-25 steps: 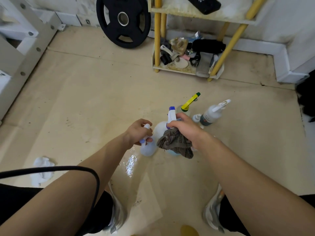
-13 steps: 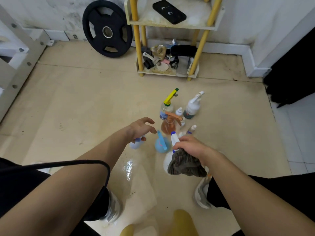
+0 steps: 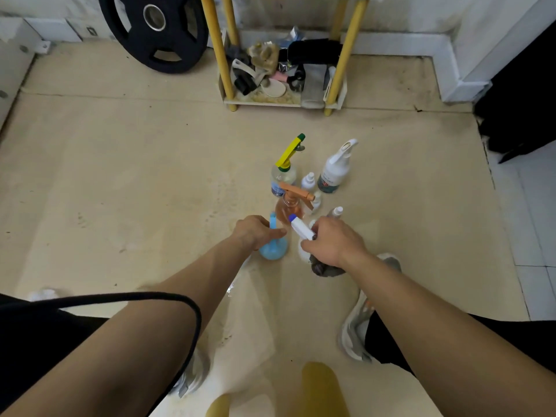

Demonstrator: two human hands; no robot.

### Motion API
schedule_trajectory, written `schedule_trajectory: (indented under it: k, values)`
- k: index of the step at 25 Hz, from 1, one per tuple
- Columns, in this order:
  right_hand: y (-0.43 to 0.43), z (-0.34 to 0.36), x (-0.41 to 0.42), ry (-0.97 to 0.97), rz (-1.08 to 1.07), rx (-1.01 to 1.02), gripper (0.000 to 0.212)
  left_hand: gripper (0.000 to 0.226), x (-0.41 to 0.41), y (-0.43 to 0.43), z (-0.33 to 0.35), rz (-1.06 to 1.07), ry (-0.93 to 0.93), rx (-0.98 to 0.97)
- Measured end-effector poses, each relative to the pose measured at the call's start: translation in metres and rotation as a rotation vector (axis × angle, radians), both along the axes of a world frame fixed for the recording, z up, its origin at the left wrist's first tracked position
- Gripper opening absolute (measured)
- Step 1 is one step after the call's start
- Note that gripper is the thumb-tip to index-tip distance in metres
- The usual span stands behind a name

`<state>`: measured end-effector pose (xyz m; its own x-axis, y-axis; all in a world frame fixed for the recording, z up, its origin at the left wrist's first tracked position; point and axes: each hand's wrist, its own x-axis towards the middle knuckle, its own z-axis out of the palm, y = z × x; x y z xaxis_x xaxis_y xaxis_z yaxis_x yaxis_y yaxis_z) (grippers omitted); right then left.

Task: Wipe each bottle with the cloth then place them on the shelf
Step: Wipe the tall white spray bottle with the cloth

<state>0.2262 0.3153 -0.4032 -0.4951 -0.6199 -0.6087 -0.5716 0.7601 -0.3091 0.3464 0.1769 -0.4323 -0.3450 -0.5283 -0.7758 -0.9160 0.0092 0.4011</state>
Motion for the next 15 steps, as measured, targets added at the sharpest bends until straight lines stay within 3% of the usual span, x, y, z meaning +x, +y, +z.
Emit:
schedule_trajectory:
  k: [3, 6, 10, 15]
  values:
    - [-0.019, -0.003, -0.002, 0.090, 0.183, -0.017, 0.025, 0.021, 0.005, -0.005, -0.009, 0.159, 0.085, -0.058]
    - [-0.036, -0.005, 0.005, 0.205, 0.262, -0.044, 0.035, 0.014, 0.013, -0.020, -0.008, 0.182, 0.108, -0.110]
    - [-0.052, -0.002, 0.016, 0.260, 0.306, -0.071, 0.034, 0.016, 0.020, -0.041, -0.003, 0.117, 0.100, -0.126]
    - [-0.076, -0.002, 0.010, 0.194, 0.200, -0.032, 0.041, 0.019, 0.030, -0.053, -0.002, 0.043, 0.057, -0.125]
